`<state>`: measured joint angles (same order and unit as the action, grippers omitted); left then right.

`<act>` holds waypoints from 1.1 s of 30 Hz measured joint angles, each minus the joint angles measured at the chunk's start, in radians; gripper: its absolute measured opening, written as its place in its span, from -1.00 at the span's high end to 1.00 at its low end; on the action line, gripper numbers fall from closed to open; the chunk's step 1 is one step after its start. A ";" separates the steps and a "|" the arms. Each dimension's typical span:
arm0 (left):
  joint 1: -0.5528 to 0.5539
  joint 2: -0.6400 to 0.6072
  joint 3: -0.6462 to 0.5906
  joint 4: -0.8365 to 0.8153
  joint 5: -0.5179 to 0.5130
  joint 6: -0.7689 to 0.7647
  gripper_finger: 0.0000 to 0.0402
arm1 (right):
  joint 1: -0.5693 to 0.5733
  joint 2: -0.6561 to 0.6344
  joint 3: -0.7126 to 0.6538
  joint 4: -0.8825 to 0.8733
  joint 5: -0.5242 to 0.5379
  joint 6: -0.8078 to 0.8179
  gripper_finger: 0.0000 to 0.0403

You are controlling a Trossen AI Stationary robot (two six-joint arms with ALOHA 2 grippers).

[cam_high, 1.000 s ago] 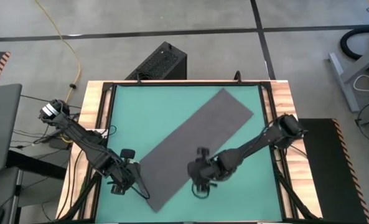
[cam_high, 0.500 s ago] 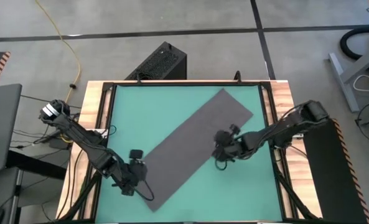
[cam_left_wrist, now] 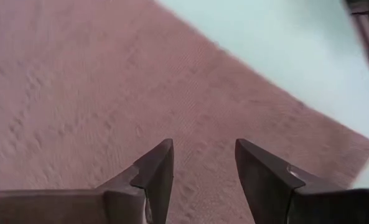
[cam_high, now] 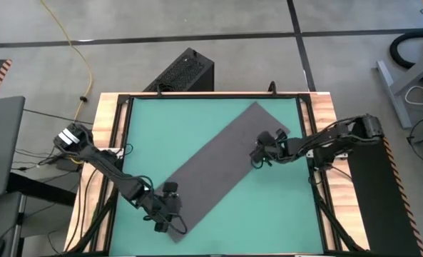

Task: Roll towel
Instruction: Roll the gray towel

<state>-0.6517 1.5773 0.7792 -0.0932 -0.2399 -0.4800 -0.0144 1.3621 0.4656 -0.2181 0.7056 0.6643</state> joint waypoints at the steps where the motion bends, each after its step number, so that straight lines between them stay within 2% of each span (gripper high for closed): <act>1: 0.000 0.010 0.000 0.002 -0.001 -0.021 0.20 | -0.022 0.000 0.000 0.002 0.000 -0.026 0.71; 7: 0.000 0.029 0.000 0.025 -0.018 -0.109 0.20 | -0.155 0.010 0.000 0.083 -0.005 -0.221 0.73; 13: 0.003 0.029 0.000 0.087 -0.035 -0.116 0.20 | -0.280 0.085 0.000 0.222 -0.143 -0.343 0.73; 17: 0.003 0.015 0.000 0.110 -0.036 -0.070 0.20 | -0.349 0.152 0.012 0.290 -0.156 -0.403 0.73; 22: 0.016 -0.040 0.010 0.100 -0.058 0.029 0.20 | -0.415 0.166 0.085 0.232 -0.128 -0.468 0.73; 26: 0.033 -0.089 0.010 0.057 -0.104 0.128 0.20 | -0.408 0.099 0.180 0.101 -0.129 -0.473 0.73; 29: 0.066 -0.106 0.011 -0.007 -0.121 0.178 0.20 | -0.358 0.036 0.241 -0.037 -0.128 -0.449 0.73; 33: 0.129 -0.106 -0.002 -0.049 -0.068 0.243 0.20 | -0.223 -0.056 0.284 -0.152 -0.130 -0.277 0.73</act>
<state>-0.5224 1.4715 0.7771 -0.1425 -0.3082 -0.2368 -0.2375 1.3059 0.7498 -0.3700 0.5760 0.3877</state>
